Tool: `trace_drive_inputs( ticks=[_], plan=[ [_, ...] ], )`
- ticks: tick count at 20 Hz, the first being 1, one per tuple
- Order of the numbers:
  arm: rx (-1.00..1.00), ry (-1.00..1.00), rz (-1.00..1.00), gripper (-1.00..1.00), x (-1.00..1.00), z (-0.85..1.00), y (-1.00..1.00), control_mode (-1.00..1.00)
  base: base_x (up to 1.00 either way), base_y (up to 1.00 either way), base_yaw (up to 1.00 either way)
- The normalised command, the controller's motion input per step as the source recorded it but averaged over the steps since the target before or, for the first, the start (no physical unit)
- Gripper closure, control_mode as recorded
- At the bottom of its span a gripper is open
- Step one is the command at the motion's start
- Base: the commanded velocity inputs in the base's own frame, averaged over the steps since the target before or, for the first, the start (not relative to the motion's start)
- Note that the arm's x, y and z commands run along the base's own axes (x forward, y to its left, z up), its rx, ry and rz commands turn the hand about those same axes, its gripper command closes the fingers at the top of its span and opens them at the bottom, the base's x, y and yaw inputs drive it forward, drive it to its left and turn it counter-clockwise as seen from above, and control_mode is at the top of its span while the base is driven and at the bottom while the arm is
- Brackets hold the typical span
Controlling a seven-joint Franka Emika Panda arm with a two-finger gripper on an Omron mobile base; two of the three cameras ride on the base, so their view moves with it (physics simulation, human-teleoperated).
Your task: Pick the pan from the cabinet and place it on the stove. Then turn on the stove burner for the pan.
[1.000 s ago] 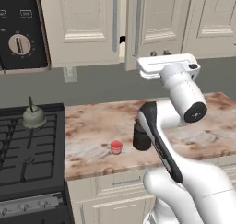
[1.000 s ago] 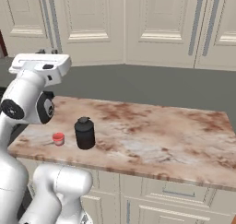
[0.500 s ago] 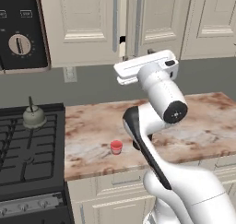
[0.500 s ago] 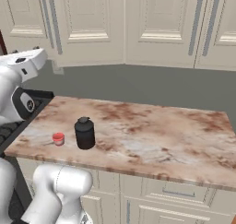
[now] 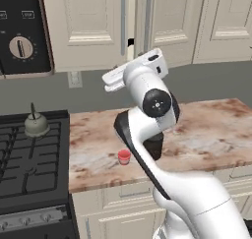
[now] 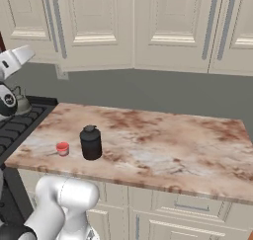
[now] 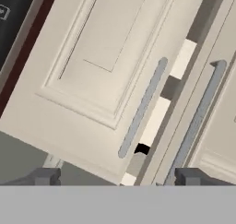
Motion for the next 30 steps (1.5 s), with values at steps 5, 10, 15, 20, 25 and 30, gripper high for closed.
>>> trace_drive_inputs(
  ticks=[5,10,15,20,25,30],
  plan=[
    [-0.15,0.38,-0.38,-1.0,0.25,-0.1,0.1,-1.0,0.0,0.0,0.0],
    [-0.14,0.21,-0.3,-1.0,0.35,-0.17,0.02,-1.0,0.0,0.0,0.0],
    [-0.11,0.01,-0.1,-1.0,0.44,-0.24,-0.03,-1.0,0.0,0.0,0.0],
    [-0.08,0.0,0.0,-1.0,0.46,-0.33,-0.13,-1.0,0.0,0.0,0.0],
    [-0.09,0.0,0.0,-1.0,0.51,-0.23,-0.13,-1.0,0.0,0.0,0.0],
    [-0.07,0.01,0.0,-1.0,0.57,-0.1,-0.07,-1.0,0.0,0.0,0.0]
  ],
)
